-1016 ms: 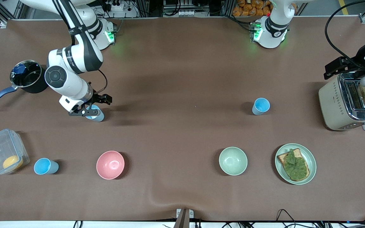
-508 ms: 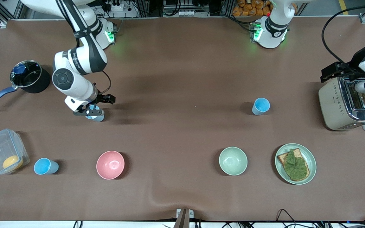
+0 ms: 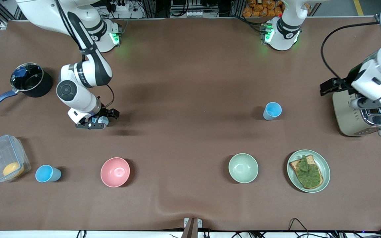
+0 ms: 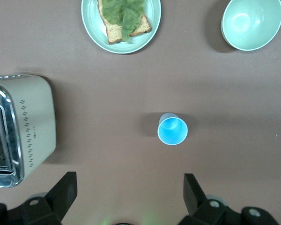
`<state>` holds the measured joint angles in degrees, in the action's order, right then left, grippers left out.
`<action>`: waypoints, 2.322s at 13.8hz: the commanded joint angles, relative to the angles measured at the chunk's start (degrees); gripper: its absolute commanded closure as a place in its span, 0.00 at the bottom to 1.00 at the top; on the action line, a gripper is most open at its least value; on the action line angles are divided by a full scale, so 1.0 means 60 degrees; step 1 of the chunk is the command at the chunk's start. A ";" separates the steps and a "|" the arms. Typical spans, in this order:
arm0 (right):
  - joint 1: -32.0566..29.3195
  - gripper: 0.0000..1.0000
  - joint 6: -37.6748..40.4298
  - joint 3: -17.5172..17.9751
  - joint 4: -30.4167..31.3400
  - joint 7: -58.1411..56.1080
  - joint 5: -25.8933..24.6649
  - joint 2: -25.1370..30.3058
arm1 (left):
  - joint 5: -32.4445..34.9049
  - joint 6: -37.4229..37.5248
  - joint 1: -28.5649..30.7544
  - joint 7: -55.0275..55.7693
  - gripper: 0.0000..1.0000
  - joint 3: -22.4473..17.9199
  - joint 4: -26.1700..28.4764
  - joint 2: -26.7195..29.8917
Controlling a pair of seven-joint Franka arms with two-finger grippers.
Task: Stack blue cups with both arms
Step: 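Lower the right gripper, close it on the blue cup and lift, then carry the cup with the right gripper while the left gripper grasps another cup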
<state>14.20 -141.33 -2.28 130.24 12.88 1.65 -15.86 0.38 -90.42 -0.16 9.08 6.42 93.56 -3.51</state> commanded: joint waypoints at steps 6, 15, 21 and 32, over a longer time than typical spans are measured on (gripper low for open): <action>0.0021 1.00 0.0278 0.0116 -0.0202 -0.0153 -0.0070 -0.0009 | 0.0259 -0.1190 -0.0340 0.1254 0.00 0.0672 0.0872 -0.0016; 0.1014 1.00 0.3047 0.0160 -0.2530 0.0220 0.0062 0.0109 | 0.0274 -0.2230 -0.0560 0.2412 0.00 0.1273 0.1722 -0.0074; 0.3271 1.00 0.3251 0.0160 -0.5222 0.4045 0.0091 -0.1455 | 0.0303 -0.3240 -0.0677 0.2735 0.00 0.1288 0.2307 -0.0396; 0.5717 1.00 0.3252 0.0189 -0.7087 0.5427 0.0809 -0.3421 | 0.0391 -0.5437 -0.0706 0.2618 0.00 0.1302 0.3933 -0.0675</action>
<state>45.83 -122.74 -0.50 90.45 47.06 5.14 -33.88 1.12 -120.55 -4.10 24.08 14.11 115.51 -8.09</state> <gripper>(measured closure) 0.960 0.000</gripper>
